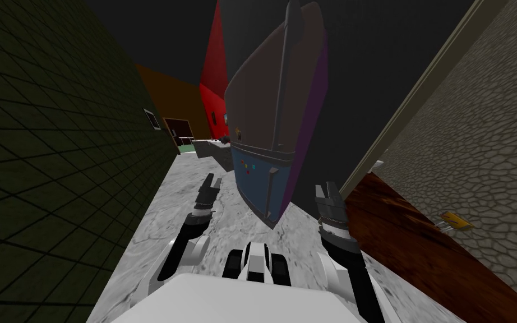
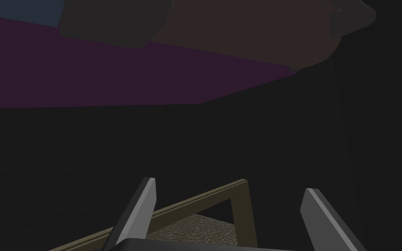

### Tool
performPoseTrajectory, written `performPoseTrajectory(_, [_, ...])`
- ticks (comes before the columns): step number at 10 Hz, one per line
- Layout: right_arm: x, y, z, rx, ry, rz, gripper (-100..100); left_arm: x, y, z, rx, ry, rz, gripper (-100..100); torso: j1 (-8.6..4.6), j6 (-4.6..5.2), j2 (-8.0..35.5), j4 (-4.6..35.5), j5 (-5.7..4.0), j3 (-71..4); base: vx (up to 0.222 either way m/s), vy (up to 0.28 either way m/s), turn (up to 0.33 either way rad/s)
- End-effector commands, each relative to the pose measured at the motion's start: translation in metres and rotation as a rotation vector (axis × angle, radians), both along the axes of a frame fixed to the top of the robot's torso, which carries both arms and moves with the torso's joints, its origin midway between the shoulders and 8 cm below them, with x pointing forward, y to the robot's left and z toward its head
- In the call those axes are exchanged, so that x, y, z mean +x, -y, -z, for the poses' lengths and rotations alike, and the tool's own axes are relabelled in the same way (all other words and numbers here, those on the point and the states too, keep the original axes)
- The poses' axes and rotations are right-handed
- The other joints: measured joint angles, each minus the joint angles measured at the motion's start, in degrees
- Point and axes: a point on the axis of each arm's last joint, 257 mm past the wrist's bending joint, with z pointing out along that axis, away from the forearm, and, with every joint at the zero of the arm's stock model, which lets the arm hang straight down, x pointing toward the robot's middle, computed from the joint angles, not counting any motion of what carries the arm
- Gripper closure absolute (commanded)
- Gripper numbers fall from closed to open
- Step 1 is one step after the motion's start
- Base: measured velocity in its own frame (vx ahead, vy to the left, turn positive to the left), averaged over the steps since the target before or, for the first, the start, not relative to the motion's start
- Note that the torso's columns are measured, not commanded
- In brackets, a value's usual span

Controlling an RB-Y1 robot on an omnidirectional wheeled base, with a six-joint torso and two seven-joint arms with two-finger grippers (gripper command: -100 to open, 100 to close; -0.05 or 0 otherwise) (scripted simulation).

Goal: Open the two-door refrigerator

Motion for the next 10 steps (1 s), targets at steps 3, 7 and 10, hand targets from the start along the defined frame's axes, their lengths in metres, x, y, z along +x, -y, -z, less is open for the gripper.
performPoseTrajectory(3, [0.0, 0.0, 0.0, 0.0, 0.0, 0.0, 0, 0.032, -0.008, 0.01, 0.053, -0.052, 0.009, -100, 0.0, 0.0, 0.05, 0.03, 0.0, 0.01, 0.003, -0.162, 0.066])
performPoseTrajectory(7, [0.0, 0.0, 0.0, 0.0, 0.0, 0.0, 0, 0.06, -0.02, 0.013, 0.063, -0.082, -0.005, -100, 0.14, -0.01, -0.02, 0.01, 0.04, -0.03, 0.012, -0.178, 0.065])
performPoseTrajectory(10, [0.0, 0.0, 0.0, 0.0, 0.0, 0.0, 0, 0.089, -0.037, 0.013, 0.058, -0.117, -0.028, -100, 0.02, -0.01, 0.03, 0.02, 0.02, 0.0, 0.006, -0.172, 0.084])
